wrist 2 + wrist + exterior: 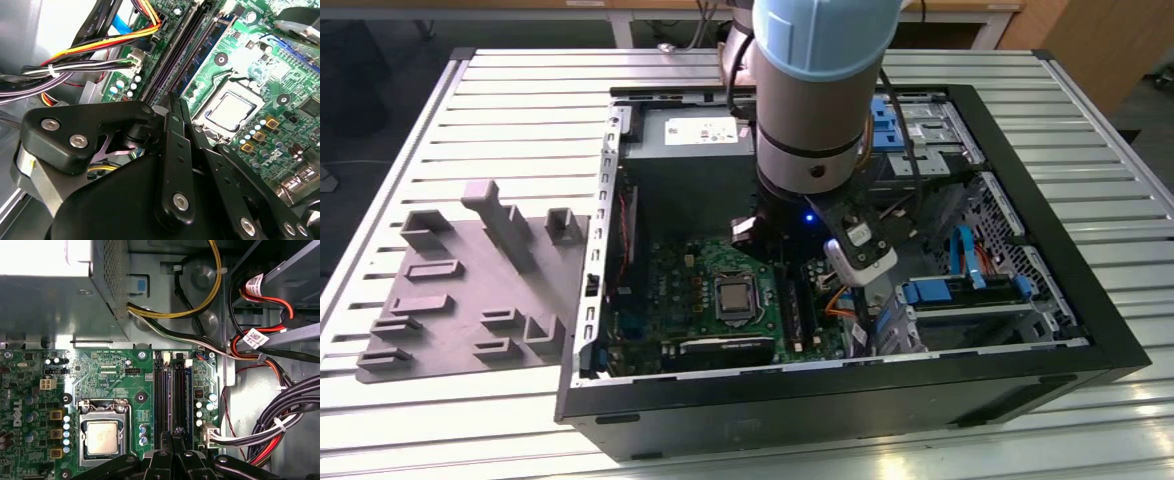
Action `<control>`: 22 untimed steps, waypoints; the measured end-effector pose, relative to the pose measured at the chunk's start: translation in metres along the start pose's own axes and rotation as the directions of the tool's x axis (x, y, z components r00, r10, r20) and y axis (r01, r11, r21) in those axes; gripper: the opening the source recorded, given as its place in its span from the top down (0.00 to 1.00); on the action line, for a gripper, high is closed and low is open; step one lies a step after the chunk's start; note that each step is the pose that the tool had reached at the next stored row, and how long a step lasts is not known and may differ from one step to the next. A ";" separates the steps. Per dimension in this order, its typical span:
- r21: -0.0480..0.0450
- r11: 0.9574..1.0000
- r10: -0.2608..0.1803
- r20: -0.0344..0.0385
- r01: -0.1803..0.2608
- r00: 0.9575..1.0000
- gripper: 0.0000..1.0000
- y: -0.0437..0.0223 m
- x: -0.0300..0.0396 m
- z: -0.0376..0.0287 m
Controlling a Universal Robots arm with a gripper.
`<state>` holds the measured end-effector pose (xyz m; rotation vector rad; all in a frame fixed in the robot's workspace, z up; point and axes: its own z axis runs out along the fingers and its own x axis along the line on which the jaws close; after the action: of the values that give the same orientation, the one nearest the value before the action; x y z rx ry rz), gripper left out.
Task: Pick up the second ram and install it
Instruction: 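Insert the second ram into the second slot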
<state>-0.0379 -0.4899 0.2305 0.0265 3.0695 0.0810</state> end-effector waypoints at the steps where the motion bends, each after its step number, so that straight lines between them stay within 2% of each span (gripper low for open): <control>1: 0.000 1.000 0.000 0.000 0.000 1.000 0.88 0.0001 0.0000 0.0001; 22: 0.000 1.000 0.003 0.000 -0.003 1.000 0.88 0.0018 0.0003 0.0020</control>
<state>-0.0380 -0.4881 0.2286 0.0311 3.0694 0.0809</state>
